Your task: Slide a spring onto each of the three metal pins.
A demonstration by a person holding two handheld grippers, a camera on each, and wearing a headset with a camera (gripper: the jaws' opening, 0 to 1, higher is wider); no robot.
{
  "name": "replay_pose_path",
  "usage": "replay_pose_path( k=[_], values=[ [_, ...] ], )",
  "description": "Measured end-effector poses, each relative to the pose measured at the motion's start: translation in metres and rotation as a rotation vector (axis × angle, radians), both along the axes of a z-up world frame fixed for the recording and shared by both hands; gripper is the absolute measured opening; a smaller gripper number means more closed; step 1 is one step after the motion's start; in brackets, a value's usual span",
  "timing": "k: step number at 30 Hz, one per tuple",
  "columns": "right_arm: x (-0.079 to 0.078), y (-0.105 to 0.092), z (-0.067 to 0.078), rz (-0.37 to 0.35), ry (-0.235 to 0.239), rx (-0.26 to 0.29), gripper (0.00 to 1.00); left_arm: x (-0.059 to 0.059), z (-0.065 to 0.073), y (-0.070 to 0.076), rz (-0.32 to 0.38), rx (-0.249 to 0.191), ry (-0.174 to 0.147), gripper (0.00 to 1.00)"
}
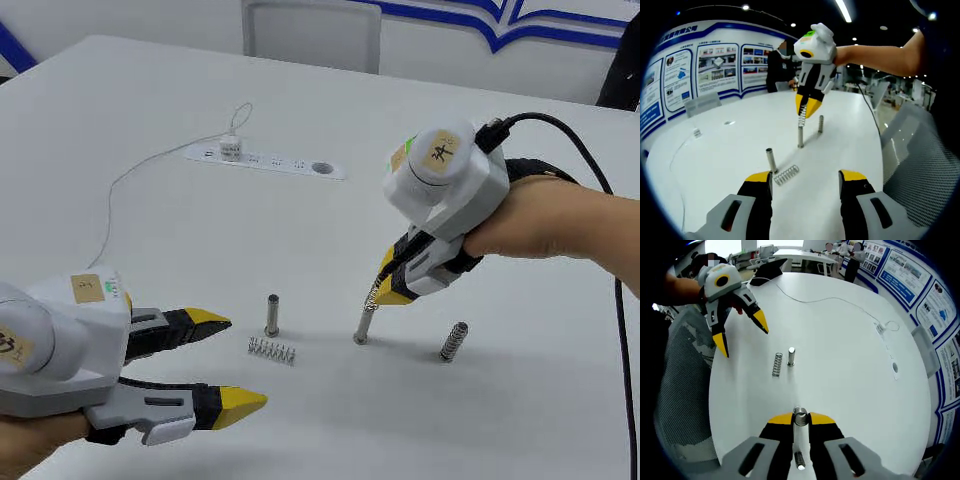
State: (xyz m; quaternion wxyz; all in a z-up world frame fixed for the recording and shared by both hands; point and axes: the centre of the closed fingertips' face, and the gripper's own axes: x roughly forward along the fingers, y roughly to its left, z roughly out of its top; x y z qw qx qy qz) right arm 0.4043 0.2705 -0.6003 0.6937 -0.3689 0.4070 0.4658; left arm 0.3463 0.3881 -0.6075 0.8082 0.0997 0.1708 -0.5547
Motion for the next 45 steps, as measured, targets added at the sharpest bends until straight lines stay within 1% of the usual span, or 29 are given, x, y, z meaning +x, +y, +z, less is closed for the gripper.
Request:
replay_pose_path(
  k=[4,7,10,21,27,45],
  values=[
    [0.001,0.001,-0.002,-0.011,0.015,0.013,0.12,0.001,-0.001,0.001,0.003,-0.002,0.001,0.54],
    [0.003,0.001,-0.006,-0.011,0.024,0.005,0.12,0.001,-0.002,0.002,0.005,0.002,0.001,0.54],
    [0.002,0.002,-0.007,-0.015,0.033,0.008,0.12,0.001,-0.002,0.003,0.007,0.004,0.002,0.53],
    [0.005,0.003,-0.028,-0.034,0.068,-0.007,0.12,0.001,-0.002,0.003,0.005,0.006,0.001,0.53],
    [0.004,0.003,-0.036,-0.039,0.073,-0.026,0.12,0.001,-0.002,0.003,0.008,0.005,0.0,0.53],
    [0.003,0.003,-0.057,-0.067,0.094,-0.041,0.12,0.0,-0.001,0.005,0.013,0.01,-0.001,0.53]
  ],
)
